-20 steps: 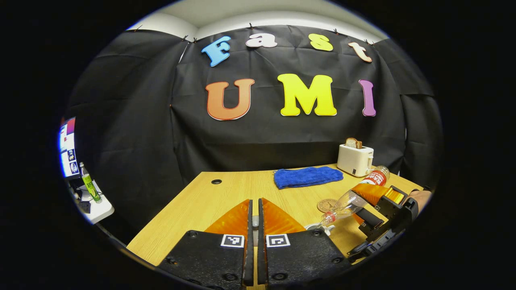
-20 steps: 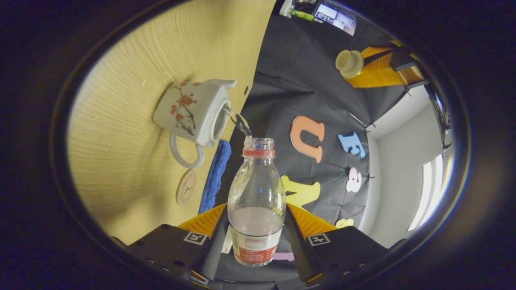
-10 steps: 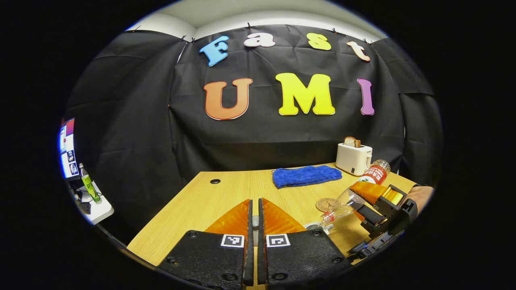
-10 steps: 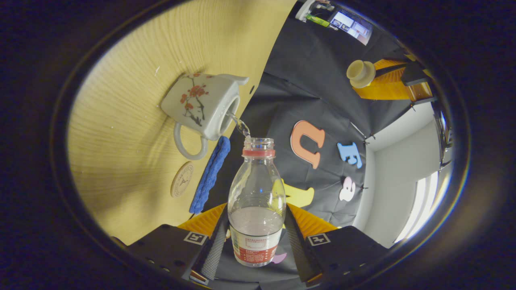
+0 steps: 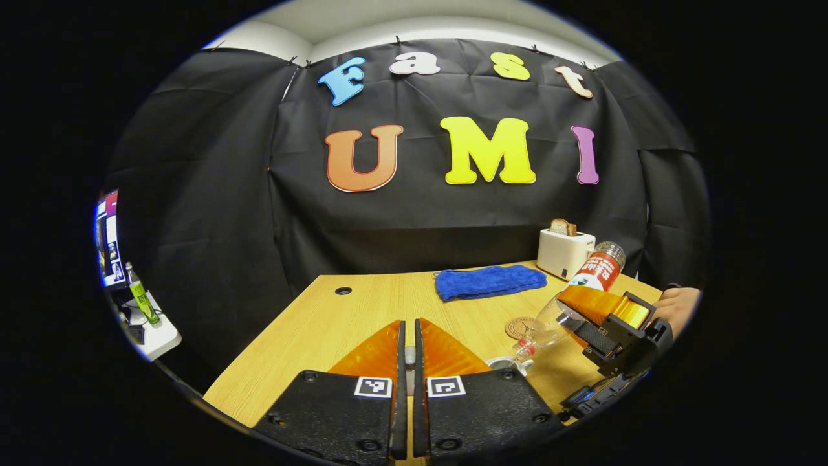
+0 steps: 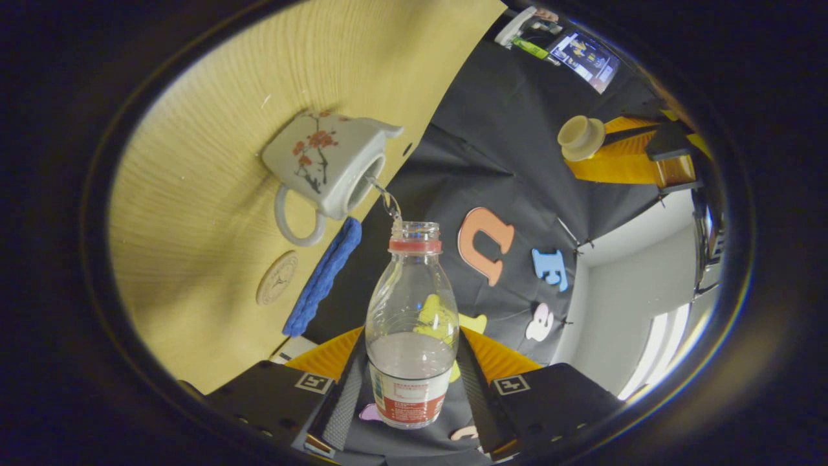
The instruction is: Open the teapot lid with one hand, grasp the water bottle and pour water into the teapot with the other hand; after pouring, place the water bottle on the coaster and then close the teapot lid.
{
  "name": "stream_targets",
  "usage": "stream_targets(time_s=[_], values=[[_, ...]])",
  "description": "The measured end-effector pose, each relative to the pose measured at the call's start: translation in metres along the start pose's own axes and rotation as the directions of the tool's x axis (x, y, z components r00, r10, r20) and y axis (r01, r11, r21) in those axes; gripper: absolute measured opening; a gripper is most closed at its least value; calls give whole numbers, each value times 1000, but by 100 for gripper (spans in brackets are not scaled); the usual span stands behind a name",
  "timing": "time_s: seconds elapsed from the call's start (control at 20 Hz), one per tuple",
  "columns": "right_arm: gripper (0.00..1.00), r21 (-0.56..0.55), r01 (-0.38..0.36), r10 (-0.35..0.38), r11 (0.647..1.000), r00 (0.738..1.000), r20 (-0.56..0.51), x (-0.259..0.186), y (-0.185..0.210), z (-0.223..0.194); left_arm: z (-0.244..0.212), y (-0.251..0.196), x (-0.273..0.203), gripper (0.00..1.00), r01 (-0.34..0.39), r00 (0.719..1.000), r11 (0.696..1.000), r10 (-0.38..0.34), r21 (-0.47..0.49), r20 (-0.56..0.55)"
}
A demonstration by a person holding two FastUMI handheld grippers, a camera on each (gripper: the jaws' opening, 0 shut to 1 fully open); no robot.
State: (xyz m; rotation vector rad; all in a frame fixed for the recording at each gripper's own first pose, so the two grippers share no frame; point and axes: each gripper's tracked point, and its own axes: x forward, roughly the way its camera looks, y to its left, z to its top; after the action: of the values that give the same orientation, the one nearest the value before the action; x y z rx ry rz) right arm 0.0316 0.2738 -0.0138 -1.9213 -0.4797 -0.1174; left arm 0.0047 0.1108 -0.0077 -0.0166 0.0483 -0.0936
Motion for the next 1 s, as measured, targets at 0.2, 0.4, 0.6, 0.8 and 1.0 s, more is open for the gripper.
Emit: stream_targets(time_s=[0.2,0.4,0.6,0.8,1.0], values=[[75,-49,2,-2,999,1000,-3,2,-5,-3,-1,2,0,6,-4,1000,1000,4,2,-1],[75,-85,25,-24,996,1000,17,3,-13,0,-3,6,1,6,-15,1000,1000,15,4,-5],[75,-122,37,-34,992,999,28,4,-22,5,-4,9,1,6,-27,1000,1000,27,6,-8],[75,-139,46,-42,989,999,31,6,-24,4,-4,7,2,6,-23,1000,1000,23,8,-8],[77,-149,53,-49,987,998,34,13,-30,2,-4,8,2,6,-22,1000,1000,23,10,-8]])
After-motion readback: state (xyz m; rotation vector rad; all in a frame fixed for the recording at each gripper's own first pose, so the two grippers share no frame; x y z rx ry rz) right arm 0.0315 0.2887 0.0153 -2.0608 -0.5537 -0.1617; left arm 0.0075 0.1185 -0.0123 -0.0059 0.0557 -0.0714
